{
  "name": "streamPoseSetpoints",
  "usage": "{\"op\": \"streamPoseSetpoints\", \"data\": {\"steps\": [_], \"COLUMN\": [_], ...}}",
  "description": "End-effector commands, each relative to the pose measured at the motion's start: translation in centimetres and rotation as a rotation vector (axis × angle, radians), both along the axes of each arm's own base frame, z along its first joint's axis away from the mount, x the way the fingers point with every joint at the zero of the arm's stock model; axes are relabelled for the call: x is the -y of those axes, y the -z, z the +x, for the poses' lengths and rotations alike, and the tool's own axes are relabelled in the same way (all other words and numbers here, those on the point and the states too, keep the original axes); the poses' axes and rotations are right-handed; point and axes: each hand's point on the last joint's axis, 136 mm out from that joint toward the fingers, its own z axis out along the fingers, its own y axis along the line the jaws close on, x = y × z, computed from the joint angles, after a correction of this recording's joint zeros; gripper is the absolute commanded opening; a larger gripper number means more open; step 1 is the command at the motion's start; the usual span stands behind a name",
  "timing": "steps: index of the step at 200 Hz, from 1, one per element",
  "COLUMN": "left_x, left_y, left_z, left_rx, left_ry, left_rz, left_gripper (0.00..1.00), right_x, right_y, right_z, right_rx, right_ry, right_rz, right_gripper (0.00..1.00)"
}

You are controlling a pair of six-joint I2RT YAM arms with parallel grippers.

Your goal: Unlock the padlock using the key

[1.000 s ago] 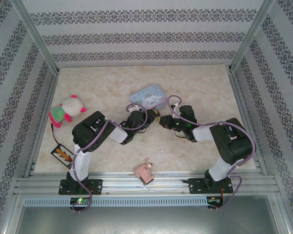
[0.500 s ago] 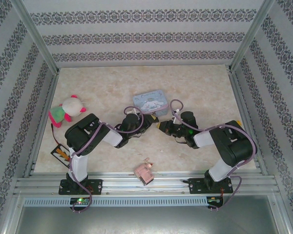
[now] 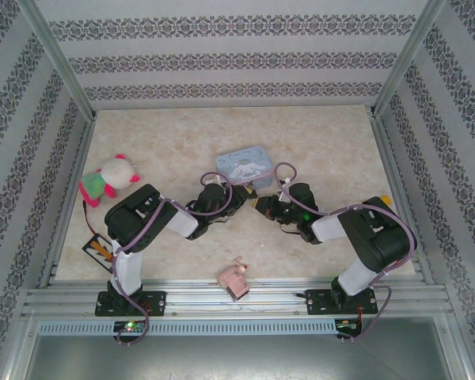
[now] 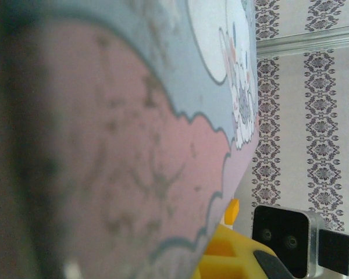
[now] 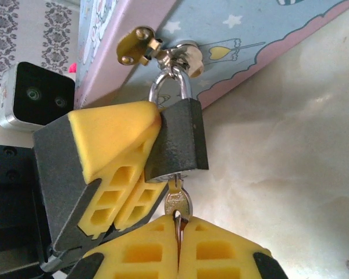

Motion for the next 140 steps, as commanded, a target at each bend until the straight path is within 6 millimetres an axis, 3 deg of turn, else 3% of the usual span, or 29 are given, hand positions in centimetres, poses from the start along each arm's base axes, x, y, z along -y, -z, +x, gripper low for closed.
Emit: {"op": "streamPoseSetpoints", "data": {"steps": [1,64,107,140], "left_x": [3.4,3.5,2.1,0.8], "left_y": [0.1,0.0,0.1,0.8], "left_z": [-3.5,-3.4,-3.0,-2.5], "left_rx": [-0.027,-0.021,-0.009,-0.008], "left_ry": [0.195,0.200,0.151,0.100], "left_rz": [-0.050,-0.037,0.015,0.069], "left_gripper": [0.00,0.00,0.00,0.00], "right_x": [0.1,-0.9,-0.3,1.6], "right_y": [-5.0,-5.3,-4.2,-2.7], "right_z": [4.3,4.1,2.5,0.6], "right_rx": [0.192,0.209,0.198,0.168], "right_ry": [0.146,0.132,0.076,0.071], "right_rz": [0.071,0.040,-0.060,-0.200], "right_gripper": [0.00,0.00,0.29,0.37]}}
